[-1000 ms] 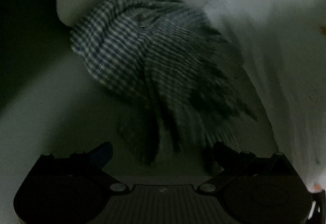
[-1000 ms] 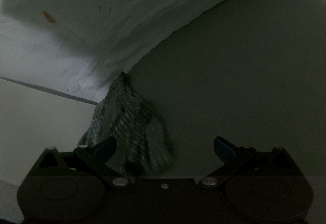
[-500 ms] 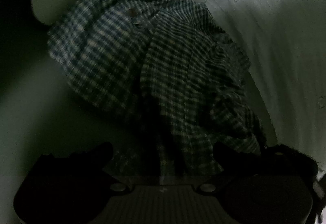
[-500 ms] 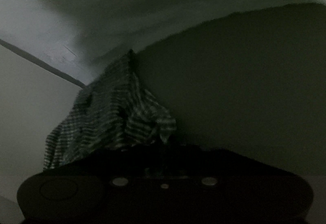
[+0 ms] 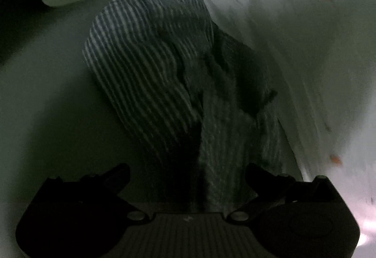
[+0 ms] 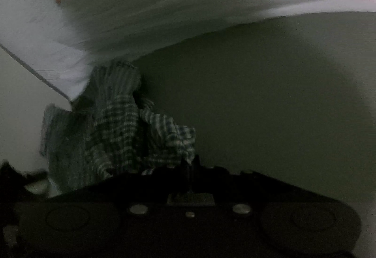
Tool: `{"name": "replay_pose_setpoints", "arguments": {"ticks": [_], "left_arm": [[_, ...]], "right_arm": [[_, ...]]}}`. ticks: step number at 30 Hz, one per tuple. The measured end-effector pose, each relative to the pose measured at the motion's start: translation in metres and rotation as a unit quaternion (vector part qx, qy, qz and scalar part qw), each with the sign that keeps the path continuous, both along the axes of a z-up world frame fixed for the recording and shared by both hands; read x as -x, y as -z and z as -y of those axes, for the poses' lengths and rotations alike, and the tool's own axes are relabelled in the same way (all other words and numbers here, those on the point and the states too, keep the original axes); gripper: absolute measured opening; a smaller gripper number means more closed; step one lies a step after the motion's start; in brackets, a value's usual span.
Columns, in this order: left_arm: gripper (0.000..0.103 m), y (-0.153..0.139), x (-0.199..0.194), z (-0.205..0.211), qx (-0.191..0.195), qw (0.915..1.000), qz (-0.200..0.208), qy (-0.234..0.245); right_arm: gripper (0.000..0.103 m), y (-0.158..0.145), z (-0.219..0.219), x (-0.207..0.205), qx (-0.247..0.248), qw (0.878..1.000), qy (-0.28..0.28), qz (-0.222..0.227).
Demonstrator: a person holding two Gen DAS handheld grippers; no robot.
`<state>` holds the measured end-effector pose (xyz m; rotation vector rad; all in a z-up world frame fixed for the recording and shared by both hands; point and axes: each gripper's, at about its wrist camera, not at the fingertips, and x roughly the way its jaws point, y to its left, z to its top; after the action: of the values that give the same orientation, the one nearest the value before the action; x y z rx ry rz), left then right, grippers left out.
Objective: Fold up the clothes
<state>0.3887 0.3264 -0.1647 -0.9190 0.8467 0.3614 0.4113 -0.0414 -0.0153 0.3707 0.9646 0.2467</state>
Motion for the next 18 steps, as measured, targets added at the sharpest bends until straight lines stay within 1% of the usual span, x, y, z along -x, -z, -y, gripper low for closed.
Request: {"name": "replay_pose_setpoints", "arguments": {"ticks": [1, 4, 7, 9, 11, 12, 13, 15, 16, 18], "left_arm": [[0.103, -0.002, 0.004, 0.018, -0.003, 0.9999, 0.0, 0.016], [0.103, -0.002, 0.02, 0.07, -0.002, 0.9985, -0.004, 0.055], [0.103, 0.003, 0.038, 0.115, 0.022, 0.9964, -0.01, 0.081], [0.103, 0.007, 0.052, 0.141, 0.041, 0.9946, -0.016, 0.095], [0.103, 0.008, 0.062, 0.158, 0.047, 0.9936, -0.023, 0.1], [0.103, 0.009, 0.067, 0.165, 0.048, 0.9935, -0.025, 0.1], [0.103, 0.01, 0.071, 0.17, 0.048, 0.9937, -0.026, 0.098], [0.103, 0.012, 0.083, 0.18, 0.055, 0.9942, -0.023, 0.09], [0.103, 0.012, 0.091, 0.182, 0.063, 0.9945, -0.02, 0.082], [0.103, 0.017, 0.094, 0.182, 0.097, 0.9936, -0.011, 0.057]], "right_arm": [[0.002, -0.002, 0.024, 0.017, 0.004, 1.0, 0.008, -0.004], [0.002, -0.005, 0.094, 0.067, -0.005, 0.999, 0.042, -0.023], [0.002, -0.006, 0.144, 0.107, -0.014, 0.998, 0.056, -0.037], [0.004, -0.009, 0.168, 0.125, -0.017, 0.998, 0.057, -0.039], [0.007, -0.014, 0.181, 0.133, -0.019, 0.998, 0.048, -0.031], [0.011, -0.018, 0.186, 0.135, -0.016, 0.999, 0.045, -0.024], [0.015, -0.022, 0.2, 0.139, -0.016, 0.999, 0.04, -0.014], [0.02, -0.02, 0.192, 0.135, -0.024, 0.999, 0.038, 0.0], [0.022, -0.022, 0.201, 0.137, -0.031, 0.999, 0.036, 0.004], [0.022, -0.026, 0.202, 0.134, -0.039, 0.999, 0.03, 0.007]]}}
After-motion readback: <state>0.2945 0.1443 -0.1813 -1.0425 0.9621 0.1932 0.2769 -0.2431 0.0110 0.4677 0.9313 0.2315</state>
